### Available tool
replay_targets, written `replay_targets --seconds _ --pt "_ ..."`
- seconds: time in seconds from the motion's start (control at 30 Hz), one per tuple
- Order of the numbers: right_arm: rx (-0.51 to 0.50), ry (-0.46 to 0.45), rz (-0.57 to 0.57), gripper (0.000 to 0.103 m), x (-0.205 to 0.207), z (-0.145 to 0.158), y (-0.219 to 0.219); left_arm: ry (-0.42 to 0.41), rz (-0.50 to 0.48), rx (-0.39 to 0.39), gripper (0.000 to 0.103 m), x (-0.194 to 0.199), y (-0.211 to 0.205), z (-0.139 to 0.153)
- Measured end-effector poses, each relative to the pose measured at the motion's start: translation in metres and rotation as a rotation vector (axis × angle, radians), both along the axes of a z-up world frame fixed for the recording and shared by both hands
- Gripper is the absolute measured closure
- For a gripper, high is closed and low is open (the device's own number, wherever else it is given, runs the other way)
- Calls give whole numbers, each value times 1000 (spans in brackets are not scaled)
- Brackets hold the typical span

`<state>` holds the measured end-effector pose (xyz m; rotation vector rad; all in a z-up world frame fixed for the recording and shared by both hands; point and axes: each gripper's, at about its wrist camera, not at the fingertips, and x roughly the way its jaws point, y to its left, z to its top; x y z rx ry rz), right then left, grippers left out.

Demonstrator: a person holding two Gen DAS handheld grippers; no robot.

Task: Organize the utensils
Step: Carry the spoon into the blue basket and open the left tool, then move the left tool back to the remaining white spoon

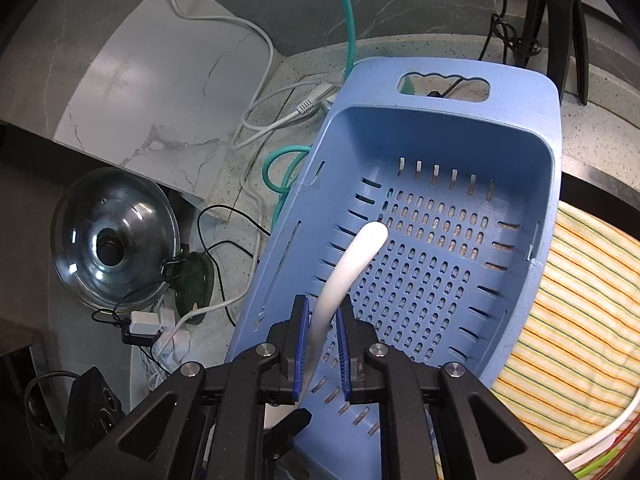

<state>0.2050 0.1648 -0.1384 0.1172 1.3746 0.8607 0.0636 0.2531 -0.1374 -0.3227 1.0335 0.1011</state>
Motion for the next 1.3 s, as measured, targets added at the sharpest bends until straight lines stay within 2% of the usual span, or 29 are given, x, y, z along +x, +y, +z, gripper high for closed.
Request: replay_targets --seconds 0.07,0.1,0.13,0.17,0.2,0.67,0.87,1.13,1.3 --pt "-8 -22 5 86 0 1 1 4 13 9 62 0 2 1" --pt "-7 -27 10 72 0 2 1 8 13 10 56 1 2 1" --pt "-10 -34 9 50 0 4 1 9 18 16 50 0 3 3" --pt "-8 -44 4 42 0 5 -1 5 24 24 44 -1 3 4" --pt "-3 -57 -3 39 -1 8 -3 -2 23 26 44 -2 3 6" --pt "13 -83 0 39 -5 26 -20 -31 21 14 44 -10 -1 19" --pt "49 -91 -2 39 -14 47 -35 -60 10 16 44 -18 -10 35" --pt "105 -120 -1 39 -21 83 -72 -85 -38 12 44 -28 -34 48" --pt "88 -120 -20 39 -18 86 -113 -78 -99 3 44 -29 -61 48"
